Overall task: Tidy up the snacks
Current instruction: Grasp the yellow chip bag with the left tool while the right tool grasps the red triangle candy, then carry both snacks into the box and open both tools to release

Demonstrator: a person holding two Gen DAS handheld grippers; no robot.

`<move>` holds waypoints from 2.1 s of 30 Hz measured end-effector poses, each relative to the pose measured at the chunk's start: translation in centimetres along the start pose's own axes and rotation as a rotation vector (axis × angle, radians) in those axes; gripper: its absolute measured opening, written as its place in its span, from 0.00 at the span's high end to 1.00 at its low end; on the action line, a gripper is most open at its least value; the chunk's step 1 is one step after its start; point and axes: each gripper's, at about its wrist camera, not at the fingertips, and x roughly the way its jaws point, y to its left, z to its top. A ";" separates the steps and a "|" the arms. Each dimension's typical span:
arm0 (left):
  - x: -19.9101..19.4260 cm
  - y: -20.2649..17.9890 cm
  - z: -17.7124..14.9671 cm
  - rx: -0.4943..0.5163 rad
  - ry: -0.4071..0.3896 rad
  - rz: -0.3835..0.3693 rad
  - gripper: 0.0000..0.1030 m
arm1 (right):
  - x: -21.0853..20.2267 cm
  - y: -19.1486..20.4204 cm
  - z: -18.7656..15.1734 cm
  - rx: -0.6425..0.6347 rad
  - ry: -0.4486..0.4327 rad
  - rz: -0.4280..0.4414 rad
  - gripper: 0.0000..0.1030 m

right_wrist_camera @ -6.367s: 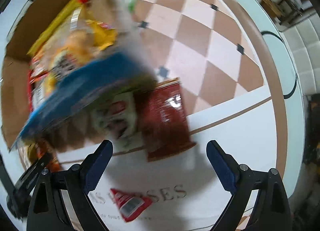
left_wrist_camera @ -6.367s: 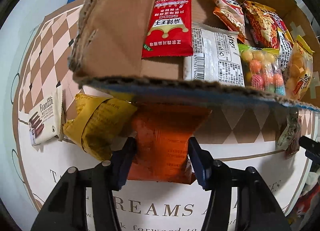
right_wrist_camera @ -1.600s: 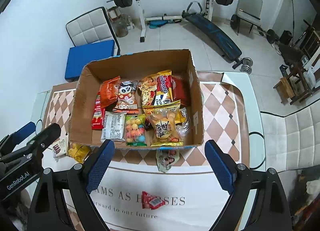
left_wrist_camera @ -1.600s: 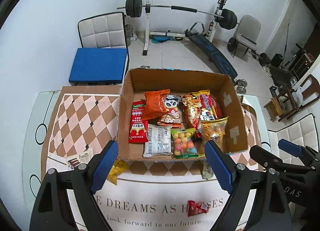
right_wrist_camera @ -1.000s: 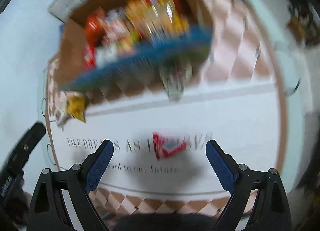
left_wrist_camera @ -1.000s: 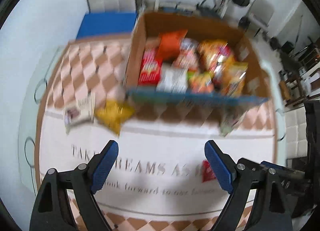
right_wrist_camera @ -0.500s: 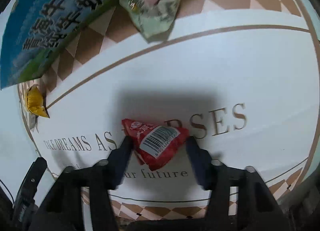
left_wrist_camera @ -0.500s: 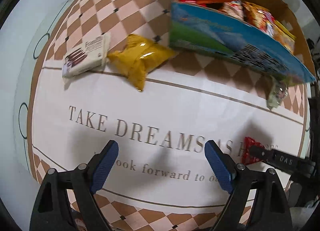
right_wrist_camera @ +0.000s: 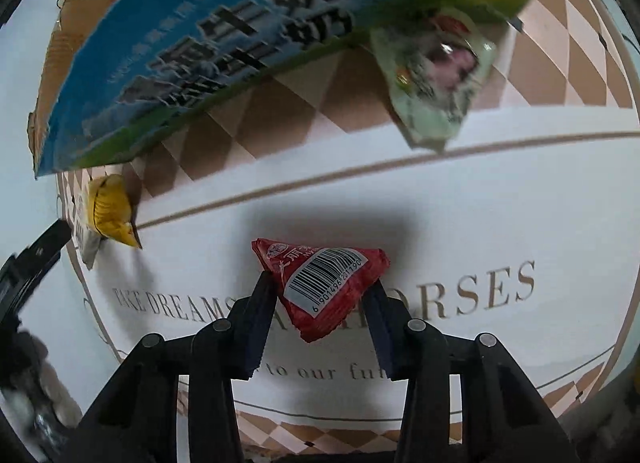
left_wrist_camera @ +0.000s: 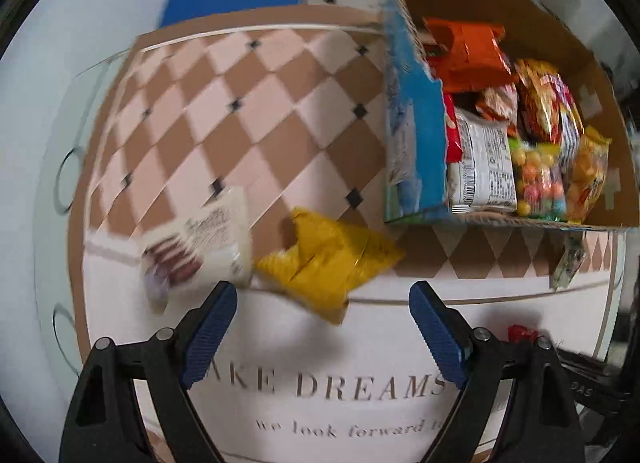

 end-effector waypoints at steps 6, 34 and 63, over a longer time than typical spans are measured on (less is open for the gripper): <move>4.4 -1.3 1.7 0.134 0.112 -0.008 0.14 | -0.1 0.9 1.2 -0.011 0.005 -0.011 0.55; 5.2 -4.3 -5.3 -0.031 0.160 -0.050 0.53 | 1.0 -1.6 -0.7 -0.078 0.103 -0.060 0.55; -10.8 -9.3 5.6 0.054 -0.072 -0.161 0.59 | -18.3 6.0 7.5 -0.219 -0.235 0.136 0.58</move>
